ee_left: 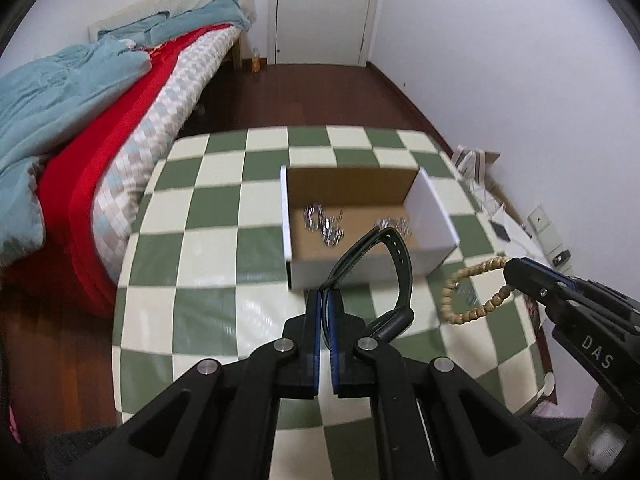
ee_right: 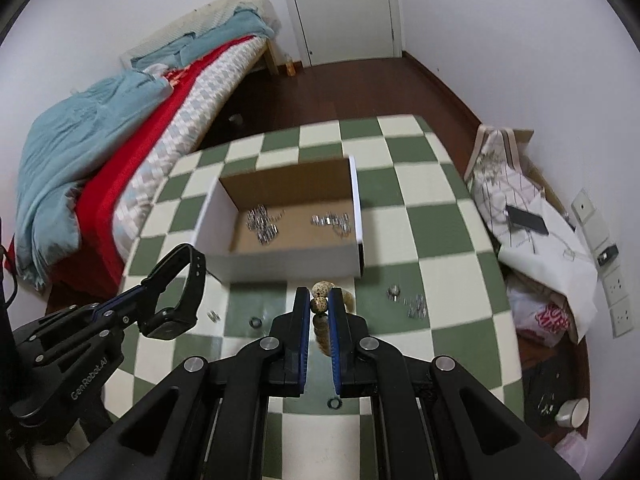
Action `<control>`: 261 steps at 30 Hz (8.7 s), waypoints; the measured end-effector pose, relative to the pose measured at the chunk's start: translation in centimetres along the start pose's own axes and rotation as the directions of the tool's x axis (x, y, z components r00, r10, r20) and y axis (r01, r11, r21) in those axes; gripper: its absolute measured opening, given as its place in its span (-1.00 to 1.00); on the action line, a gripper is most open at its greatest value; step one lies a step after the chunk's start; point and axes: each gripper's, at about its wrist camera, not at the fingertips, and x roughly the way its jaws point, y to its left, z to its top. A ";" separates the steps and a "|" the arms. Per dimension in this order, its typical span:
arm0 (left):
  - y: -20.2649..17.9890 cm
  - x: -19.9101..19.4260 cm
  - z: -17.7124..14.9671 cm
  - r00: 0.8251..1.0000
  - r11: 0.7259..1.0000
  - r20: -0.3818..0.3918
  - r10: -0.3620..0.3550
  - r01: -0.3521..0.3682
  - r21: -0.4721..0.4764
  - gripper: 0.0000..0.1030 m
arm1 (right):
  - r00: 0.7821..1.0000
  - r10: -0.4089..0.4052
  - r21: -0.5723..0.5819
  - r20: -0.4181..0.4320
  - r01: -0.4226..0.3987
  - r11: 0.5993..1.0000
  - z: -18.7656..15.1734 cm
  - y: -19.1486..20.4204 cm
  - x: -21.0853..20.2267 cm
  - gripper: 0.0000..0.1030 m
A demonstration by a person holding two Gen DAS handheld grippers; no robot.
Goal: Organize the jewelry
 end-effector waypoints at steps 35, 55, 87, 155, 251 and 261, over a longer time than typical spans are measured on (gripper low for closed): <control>1.2 9.0 9.6 0.982 0.999 -0.179 -0.054 0.054 -0.005 -0.16 | 0.972 0.092 0.027 -0.217 -0.089 0.996 8.8 0.1 10.5 -0.79; 3.2 5.3 6.2 0.976 0.976 -0.035 0.214 -0.215 -0.028 1.00 | 0.959 -0.199 -0.101 -0.202 0.182 0.978 6.1 -0.2 9.5 1.00; 1.7 -6.9 0.9 0.940 0.954 0.169 0.297 -0.286 -0.087 1.00 | 0.988 -0.125 -0.072 0.091 0.131 0.989 1.9 2.1 -5.6 1.00; -4.6 12.3 -6.4 0.980 0.982 -0.056 0.190 -0.191 0.001 -0.18 | 0.985 -0.171 0.248 -0.017 0.170 0.954 -11.0 -8.5 7.9 -0.75; 7.5 8.0 -3.5 0.901 0.892 -0.058 0.430 -0.434 -0.131 1.00 | 0.981 -0.177 0.085 -0.084 0.184 0.979 -3.9 -9.3 11.9 0.17; 5.1 10.4 -5.2 0.927 0.921 -0.087 0.365 -0.373 -0.112 0.99 | 0.968 -0.247 0.043 -0.043 0.249 0.968 -4.8 -7.9 12.7 -0.85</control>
